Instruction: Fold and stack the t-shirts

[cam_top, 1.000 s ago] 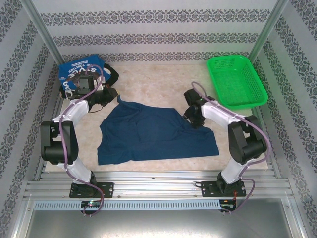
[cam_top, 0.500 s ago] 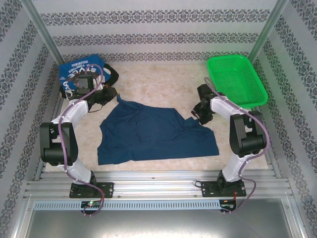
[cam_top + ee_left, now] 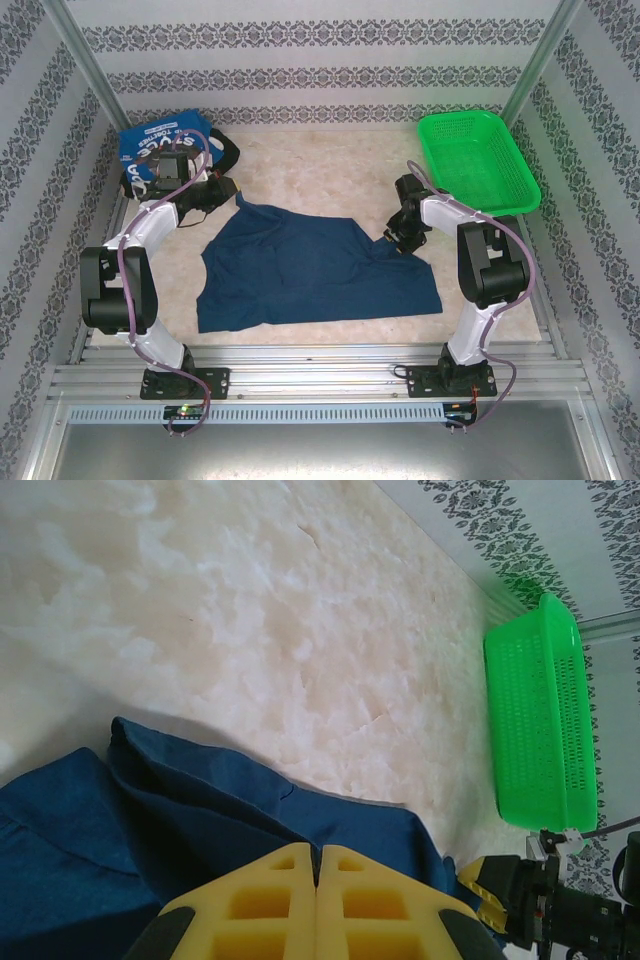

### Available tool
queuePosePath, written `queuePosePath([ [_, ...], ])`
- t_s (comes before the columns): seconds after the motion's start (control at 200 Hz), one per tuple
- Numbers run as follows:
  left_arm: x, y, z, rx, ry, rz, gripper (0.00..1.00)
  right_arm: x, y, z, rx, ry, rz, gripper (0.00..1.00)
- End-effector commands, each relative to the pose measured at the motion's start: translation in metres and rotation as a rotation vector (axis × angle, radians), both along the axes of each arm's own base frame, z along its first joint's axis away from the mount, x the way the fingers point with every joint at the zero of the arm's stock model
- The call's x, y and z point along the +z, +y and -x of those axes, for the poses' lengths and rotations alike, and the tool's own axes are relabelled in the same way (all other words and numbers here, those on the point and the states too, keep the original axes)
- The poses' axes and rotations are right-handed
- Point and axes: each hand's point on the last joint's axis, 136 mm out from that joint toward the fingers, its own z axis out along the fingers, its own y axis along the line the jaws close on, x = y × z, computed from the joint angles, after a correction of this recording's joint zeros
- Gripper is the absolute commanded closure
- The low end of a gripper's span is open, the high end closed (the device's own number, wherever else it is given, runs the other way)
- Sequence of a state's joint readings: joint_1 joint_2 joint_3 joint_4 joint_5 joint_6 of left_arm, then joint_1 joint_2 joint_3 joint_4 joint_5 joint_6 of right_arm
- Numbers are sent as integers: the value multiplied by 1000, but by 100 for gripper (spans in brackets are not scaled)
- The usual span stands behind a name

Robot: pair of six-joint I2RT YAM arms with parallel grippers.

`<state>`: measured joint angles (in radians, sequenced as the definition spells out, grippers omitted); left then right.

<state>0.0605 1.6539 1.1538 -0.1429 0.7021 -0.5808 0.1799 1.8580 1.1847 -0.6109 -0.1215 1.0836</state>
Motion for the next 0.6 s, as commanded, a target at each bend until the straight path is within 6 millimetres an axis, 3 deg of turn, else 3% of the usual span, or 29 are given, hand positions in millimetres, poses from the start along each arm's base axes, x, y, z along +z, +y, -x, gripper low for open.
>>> queuePosePath([
  [0.0,-4,2,2,-7,6,-21,100,-6,3,4,23,40,-29,71],
  [0.095,-4,3,4,-10,6,-25,100,4,2,16,35,31,-15,61],
  [0.225,-5,3,6,-10,11,-36,100,33,-1,24,6,-47,-44,55],
  [0.43,-5,3,4,-8,12,-27,100,74,3,-1,22,-140,-70,53],
  [0.495,-5,3,3,-11,9,-27,100,77,4,-11,21,-148,-71,53],
  [0.595,-4,3,3,-11,7,-27,100,66,9,-26,34,-110,-78,54],
])
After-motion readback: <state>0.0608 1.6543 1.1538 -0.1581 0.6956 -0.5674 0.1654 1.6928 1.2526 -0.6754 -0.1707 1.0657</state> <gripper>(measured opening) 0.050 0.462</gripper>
